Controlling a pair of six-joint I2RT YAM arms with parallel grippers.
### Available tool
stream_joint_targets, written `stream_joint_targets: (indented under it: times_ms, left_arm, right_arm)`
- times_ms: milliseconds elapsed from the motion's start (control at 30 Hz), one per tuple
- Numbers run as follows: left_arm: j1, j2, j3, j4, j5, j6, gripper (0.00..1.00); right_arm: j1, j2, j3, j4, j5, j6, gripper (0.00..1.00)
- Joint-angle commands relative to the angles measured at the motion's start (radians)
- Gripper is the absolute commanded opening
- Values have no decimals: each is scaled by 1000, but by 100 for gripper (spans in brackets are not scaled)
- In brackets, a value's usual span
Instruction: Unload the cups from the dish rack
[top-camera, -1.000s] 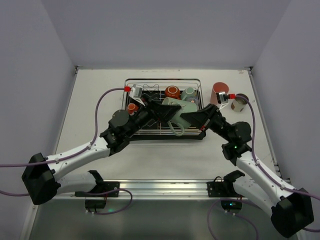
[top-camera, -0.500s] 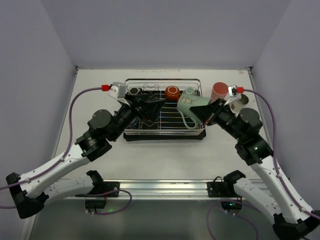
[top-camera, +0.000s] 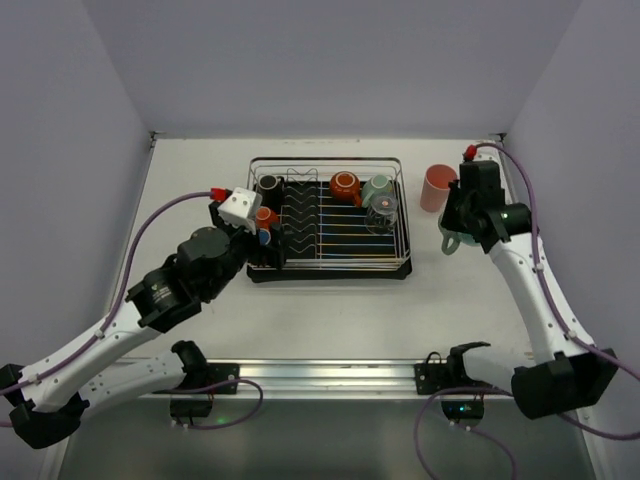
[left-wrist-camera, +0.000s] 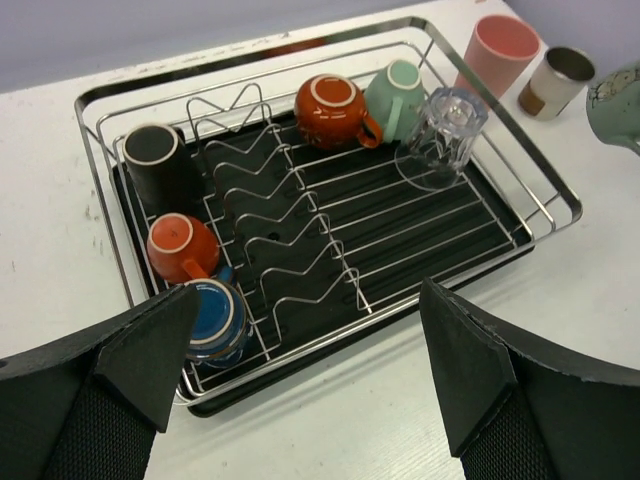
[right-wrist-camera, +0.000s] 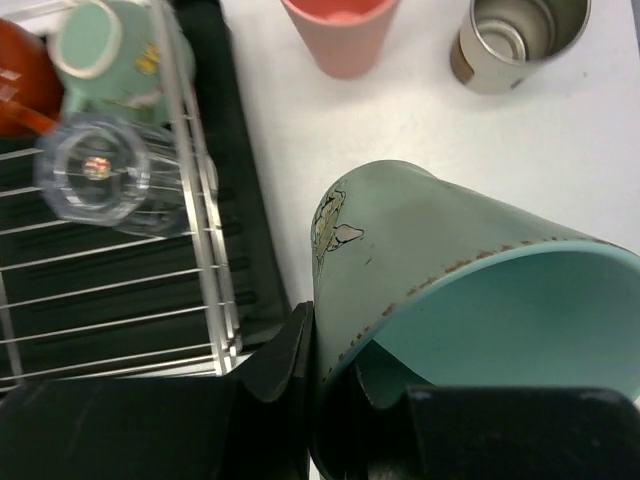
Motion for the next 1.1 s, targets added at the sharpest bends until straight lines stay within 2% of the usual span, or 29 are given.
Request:
stream_joint_targets:
  times_ms: [0, 267, 433, 600, 700, 900, 933, 1067]
  left_arm:
    - [-1, -7, 6, -74, 43, 51, 100]
    - [-1, -58, -40, -38, 58, 60, 100]
    - [-2, -38, -89, -19, 77, 59, 100]
    - [0, 4, -89, -16, 90, 60, 100]
    - [-1, 14, -75, -13, 98, 60, 100]
    - [0, 68, -17, -19, 121, 41, 100]
    - [0, 76, -8, -19, 142, 24, 100]
    - [-1, 119, 43, -15, 164, -18, 100]
  right_arm:
    - [-30, 90, 81, 6, -16, -93, 0]
    - [-65, 328, 62, 164, -88, -90, 0]
    - [-64, 470, 86, 179, -94, -79, 0]
    - [-64, 527, 77, 186, -68, -71, 0]
    - [-64, 546, 80, 181, -38, -67, 3]
    - [-62, 514, 88, 187, -29, -58, 41]
    - [-64, 501, 89, 187, -30, -56, 51]
    - [-64, 428, 94, 186, -52, -51, 58]
